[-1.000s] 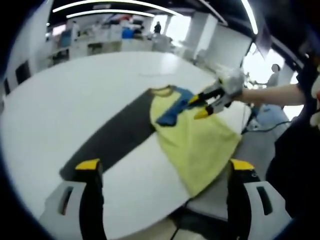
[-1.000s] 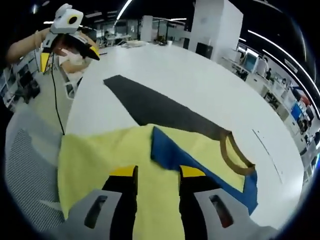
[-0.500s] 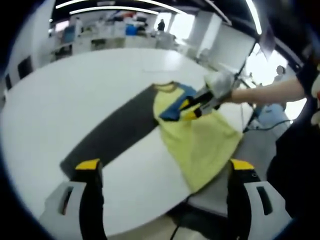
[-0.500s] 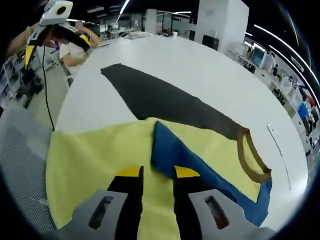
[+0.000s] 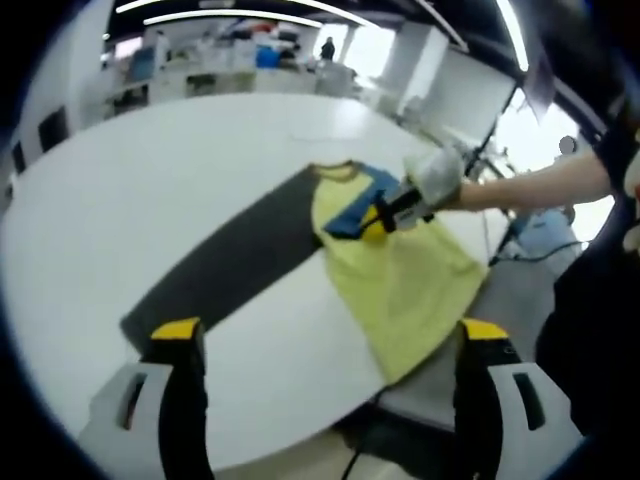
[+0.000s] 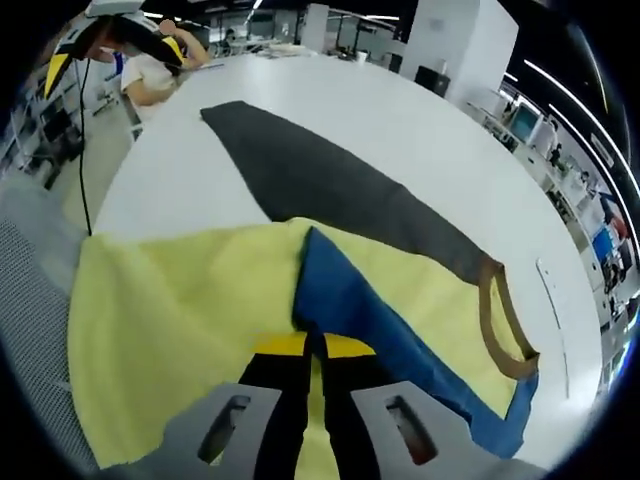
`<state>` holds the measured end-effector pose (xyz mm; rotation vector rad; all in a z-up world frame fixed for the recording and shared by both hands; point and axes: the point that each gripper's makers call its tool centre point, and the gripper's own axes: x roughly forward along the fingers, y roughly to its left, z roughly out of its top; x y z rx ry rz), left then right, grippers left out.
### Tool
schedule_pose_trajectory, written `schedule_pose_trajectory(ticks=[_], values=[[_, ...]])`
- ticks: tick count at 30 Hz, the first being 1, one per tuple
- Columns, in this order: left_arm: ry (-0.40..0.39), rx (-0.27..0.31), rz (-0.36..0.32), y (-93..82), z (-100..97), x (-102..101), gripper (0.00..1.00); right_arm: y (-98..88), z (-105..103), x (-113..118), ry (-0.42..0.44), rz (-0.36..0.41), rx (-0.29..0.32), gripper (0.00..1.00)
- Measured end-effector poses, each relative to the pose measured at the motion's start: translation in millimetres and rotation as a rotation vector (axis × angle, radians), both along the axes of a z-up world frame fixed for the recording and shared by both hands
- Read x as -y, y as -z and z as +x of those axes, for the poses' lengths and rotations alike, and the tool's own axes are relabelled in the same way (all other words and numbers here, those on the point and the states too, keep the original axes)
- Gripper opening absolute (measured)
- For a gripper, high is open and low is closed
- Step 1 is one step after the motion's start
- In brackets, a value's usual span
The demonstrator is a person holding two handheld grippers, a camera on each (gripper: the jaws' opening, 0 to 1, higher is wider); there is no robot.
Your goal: Fold the garment on the visible template until the final outline fits inside the template.
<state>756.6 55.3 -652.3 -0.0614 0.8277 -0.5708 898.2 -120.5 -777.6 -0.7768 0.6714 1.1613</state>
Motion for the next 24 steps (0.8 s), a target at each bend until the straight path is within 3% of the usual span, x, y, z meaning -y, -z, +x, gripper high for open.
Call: schedule_pose_trajectory(ticks=[12,24], values=[[0.000,0.002,0.001,0.1,2.2,1.6,1.00,-13.1,-7.5,-18.7,0.115,0.096,-0.038,0.03],[0.000,0.004,0.000,-0.6,-0.6,2.5,1.00,-16.0,-22.9,-26.9,0.131,0.116,-0.055,0.03]])
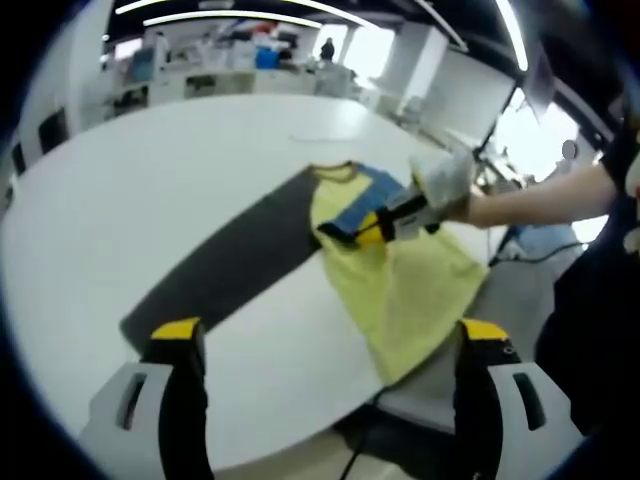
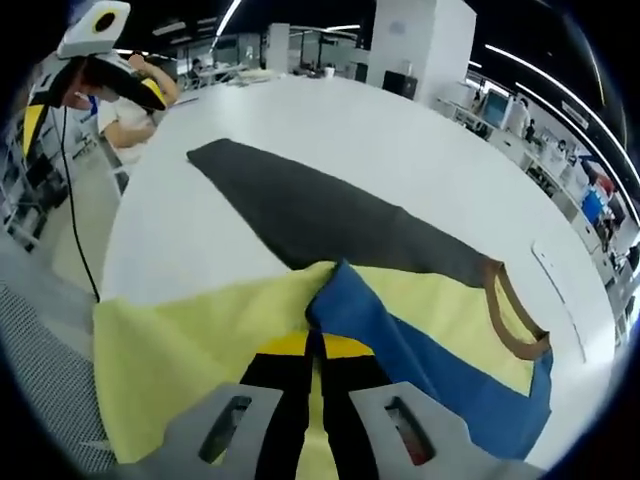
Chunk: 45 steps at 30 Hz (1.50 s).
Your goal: Fold the garment on the visible template until the final outline fits inside the template.
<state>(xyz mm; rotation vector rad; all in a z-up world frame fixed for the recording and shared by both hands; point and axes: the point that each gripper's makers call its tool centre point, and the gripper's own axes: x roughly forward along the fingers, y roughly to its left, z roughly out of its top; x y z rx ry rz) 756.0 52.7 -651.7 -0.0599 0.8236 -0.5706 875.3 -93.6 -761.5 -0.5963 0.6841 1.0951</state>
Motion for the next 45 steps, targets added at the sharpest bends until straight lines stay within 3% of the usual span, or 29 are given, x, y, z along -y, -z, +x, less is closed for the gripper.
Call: schedule_pose_trajectory(ticks=[23,34,45], values=[[-0.008,-0.002,0.007,-2.3,-6.9,-1.4,0.99,17.3,-19.8,-3.4,-0.018,-0.043,-0.044,0.03],[-0.004,0.000,0.009,-4.8,-6.1,3.6,0.99,18.5,-21.0,-3.5,-0.044,-0.055,-0.025,0.04],[0.007,0.002,0.013,-5.9,-3.2,5.3,0.99,18.5,-27.4,-5.4,-0.071,-0.058,-0.034,0.12]])
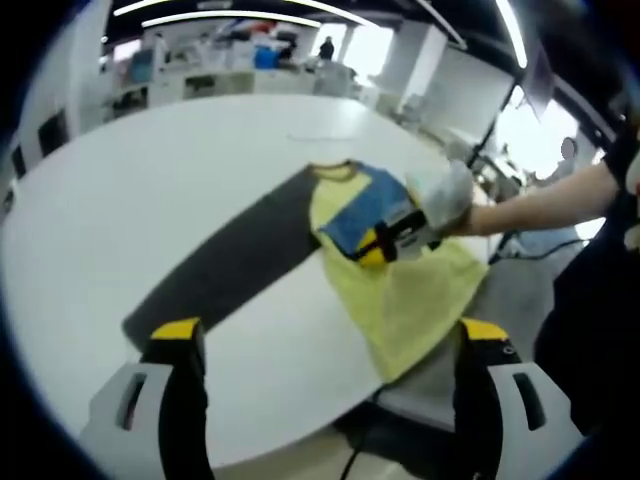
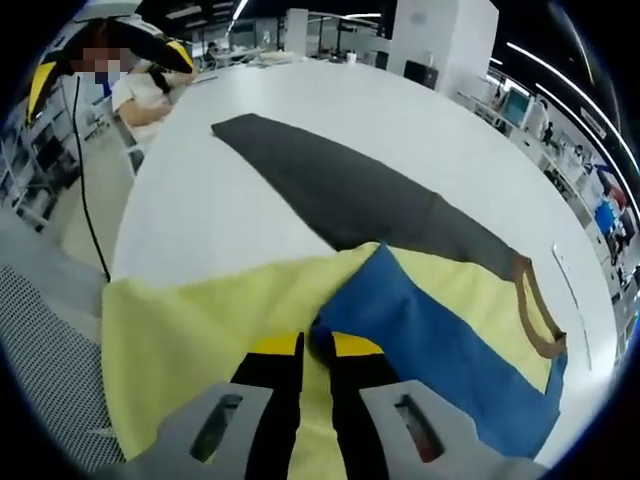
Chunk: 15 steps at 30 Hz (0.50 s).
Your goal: Fold the garment on the visible template until the final outline fits inside the template.
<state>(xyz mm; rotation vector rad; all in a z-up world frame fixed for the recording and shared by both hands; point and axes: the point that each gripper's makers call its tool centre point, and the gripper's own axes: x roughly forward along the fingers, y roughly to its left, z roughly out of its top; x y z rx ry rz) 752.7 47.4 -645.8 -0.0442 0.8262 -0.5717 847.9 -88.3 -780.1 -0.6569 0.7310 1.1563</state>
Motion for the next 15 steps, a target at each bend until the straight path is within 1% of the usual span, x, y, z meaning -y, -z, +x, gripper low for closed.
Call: schedule_pose_trajectory(ticks=[4,11,15], values=[[0.000,0.006,-0.001,-1.4,1.2,-0.1,0.99,-1.0,-5.6,-0.6,-0.004,0.002,-0.009,0.14],[0.003,0.016,0.003,-6.1,0.0,0.7,0.99,-3.5,-13.7,-2.5,-0.023,0.005,-0.012,0.11],[-0.002,0.018,0.003,-8.2,-2.5,1.9,0.99,-10.7,-14.6,0.7,-0.014,0.018,-0.012,0.11]])
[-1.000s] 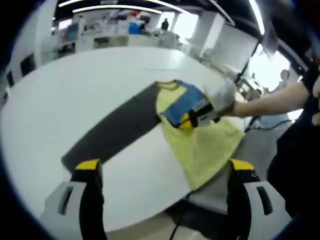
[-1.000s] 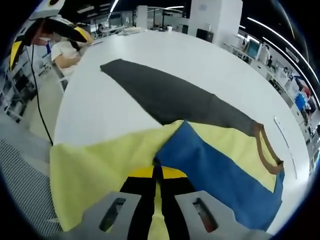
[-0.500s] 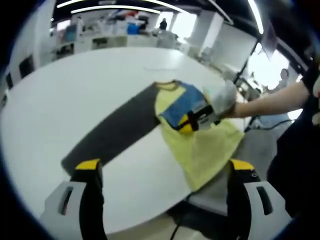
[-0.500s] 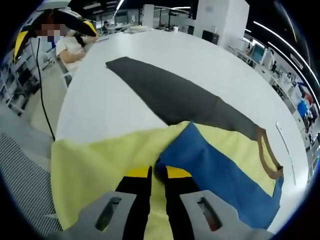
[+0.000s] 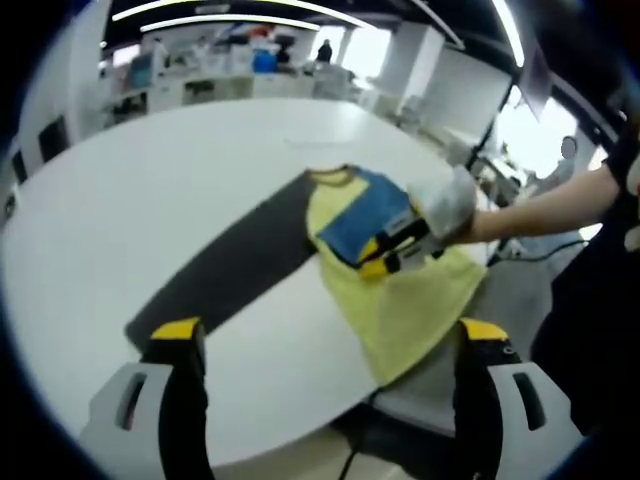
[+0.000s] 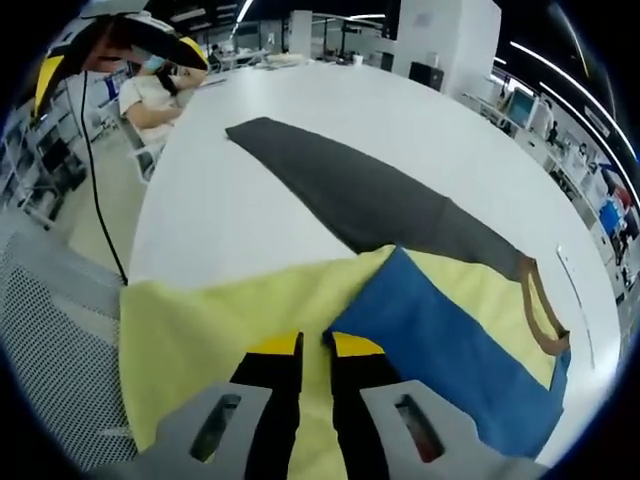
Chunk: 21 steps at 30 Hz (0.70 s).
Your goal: Fold the garment on the visible template until the final outline fits inside the template.
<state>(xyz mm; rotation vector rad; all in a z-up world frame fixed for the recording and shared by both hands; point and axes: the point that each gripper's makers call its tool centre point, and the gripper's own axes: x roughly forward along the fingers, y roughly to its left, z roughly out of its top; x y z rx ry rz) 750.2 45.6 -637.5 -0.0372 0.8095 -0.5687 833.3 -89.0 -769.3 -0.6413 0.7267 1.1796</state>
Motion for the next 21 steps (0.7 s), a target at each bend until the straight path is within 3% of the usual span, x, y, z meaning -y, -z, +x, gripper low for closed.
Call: schedule_pose_trajectory(ticks=[3,10,16,21], values=[[0.002,0.001,-0.002,-1.8,-1.0,3.0,0.99,-11.6,3.6,5.1,0.021,0.019,0.013,0.13],[0.035,0.021,0.008,-14.3,2.3,17.7,0.99,-60.1,10.2,30.4,0.091,0.112,0.053,0.19],[0.042,0.033,0.016,-21.0,5.7,28.7,1.00,-94.0,5.6,73.8,0.172,0.171,0.069,0.26],[0.047,0.036,0.013,-25.2,3.4,34.5,1.00,-111.4,-0.3,107.7,0.217,0.196,0.090,0.36]])
